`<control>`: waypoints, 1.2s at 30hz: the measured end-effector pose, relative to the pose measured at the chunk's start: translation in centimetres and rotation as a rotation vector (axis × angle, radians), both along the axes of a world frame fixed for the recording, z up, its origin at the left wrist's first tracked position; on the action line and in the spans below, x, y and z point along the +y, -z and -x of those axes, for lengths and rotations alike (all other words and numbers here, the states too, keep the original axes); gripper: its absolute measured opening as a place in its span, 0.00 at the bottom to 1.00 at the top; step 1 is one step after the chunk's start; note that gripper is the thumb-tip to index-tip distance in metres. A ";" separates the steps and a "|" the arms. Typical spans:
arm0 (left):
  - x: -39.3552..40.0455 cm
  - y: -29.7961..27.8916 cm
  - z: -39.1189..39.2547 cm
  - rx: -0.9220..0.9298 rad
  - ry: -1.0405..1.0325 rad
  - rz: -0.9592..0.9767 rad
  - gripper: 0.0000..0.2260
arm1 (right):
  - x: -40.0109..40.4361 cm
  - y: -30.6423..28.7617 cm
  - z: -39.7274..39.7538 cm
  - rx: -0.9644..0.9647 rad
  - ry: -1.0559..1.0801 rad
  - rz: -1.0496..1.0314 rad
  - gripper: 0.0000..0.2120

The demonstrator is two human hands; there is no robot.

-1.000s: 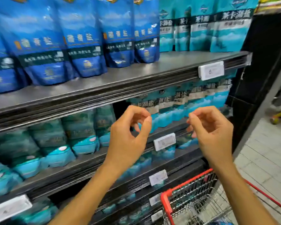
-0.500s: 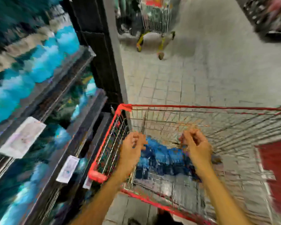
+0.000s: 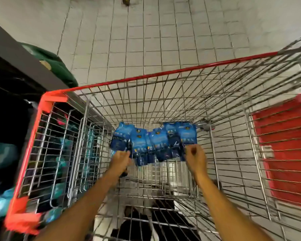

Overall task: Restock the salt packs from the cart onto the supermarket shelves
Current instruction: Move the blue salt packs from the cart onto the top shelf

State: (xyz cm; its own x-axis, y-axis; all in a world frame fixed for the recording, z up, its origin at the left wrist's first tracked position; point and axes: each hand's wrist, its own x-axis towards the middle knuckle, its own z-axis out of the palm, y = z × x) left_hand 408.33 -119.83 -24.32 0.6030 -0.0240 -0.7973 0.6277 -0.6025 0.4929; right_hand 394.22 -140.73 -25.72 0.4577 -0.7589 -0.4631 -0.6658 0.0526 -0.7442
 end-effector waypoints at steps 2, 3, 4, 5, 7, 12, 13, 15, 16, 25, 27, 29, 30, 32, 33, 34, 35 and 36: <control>-0.6 4.0 0.0 -0.002 0.040 -0.062 0.09 | -0.1 4.2 -0.1 0.061 -0.084 -0.044 0.09; -0.9 5.9 0.1 0.002 0.044 -0.073 0.10 | -0.1 6.2 -0.3 0.115 -0.104 -0.051 0.08; -1.2 7.7 -0.1 -0.006 0.061 -0.098 0.13 | -0.2 7.9 -0.7 0.174 -0.121 -0.053 0.07; -1.5 10.1 -0.1 -0.004 0.097 -0.130 0.16 | 0.0 10.2 -1.0 0.227 -0.142 -0.074 0.07; -1.8 14.6 -0.3 0.001 0.156 -0.171 0.19 | 0.4 14.5 -2.1 0.264 -0.207 -0.150 0.07; -2.6 23.8 -0.6 0.044 0.204 -0.285 0.24 | 0.8 22.7 -5.5 0.397 -0.367 -0.121 0.25; -2.8 25.3 -0.6 0.024 0.208 -0.309 0.29 | 0.7 24.1 -6.1 0.444 -0.405 -0.095 0.29; -3.2 27.6 -0.4 -0.029 0.165 -0.327 0.35 | 0.5 25.9 -7.0 0.494 -0.459 0.006 0.33; -3.5 28.6 -0.2 -0.055 0.130 -0.346 0.39 | 0.5 26.7 -7.4 0.509 -0.450 0.044 0.35; -2.9 31.5 1.5 -0.124 0.061 -0.409 0.40 | 1.8 29.7 -8.4 0.401 -0.220 -0.264 0.34; -2.7 30.6 1.5 -0.097 0.054 -0.354 0.23 | 2.8 29.5 -8.1 0.293 -0.151 -0.376 0.22; -1.9 30.1 1.5 -0.020 0.034 -0.243 0.14 | 3.8 28.8 -7.5 0.198 -0.083 -0.475 0.14; -1.3 29.8 1.2 0.028 0.022 -0.180 0.12 | 4.2 28.2 -7.2 0.156 -0.059 -0.511 0.14; 0.1 28.6 0.4 0.118 0.005 -0.100 0.12 | 4.6 27.0 -6.5 0.085 -0.034 -0.571 0.18; 0.6 27.7 -0.1 0.147 -0.008 -0.069 0.15 | 4.6 26.1 -6.1 0.066 -0.021 -0.599 0.18; 1.1 27.0 -0.4 0.176 -0.026 -0.044 0.17 | 4.6 25.3 -5.7 0.054 -0.008 -0.630 0.19; 1.5 25.7 -1.0 0.192 -0.037 -0.021 0.18 | 4.4 24.1 -5.5 0.034 -0.006 -0.651 0.20; 1.9 24.6 -1.3 0.203 -0.040 -0.001 0.19 | 4.3 23.0 -5.2 0.019 -0.011 -0.660 0.21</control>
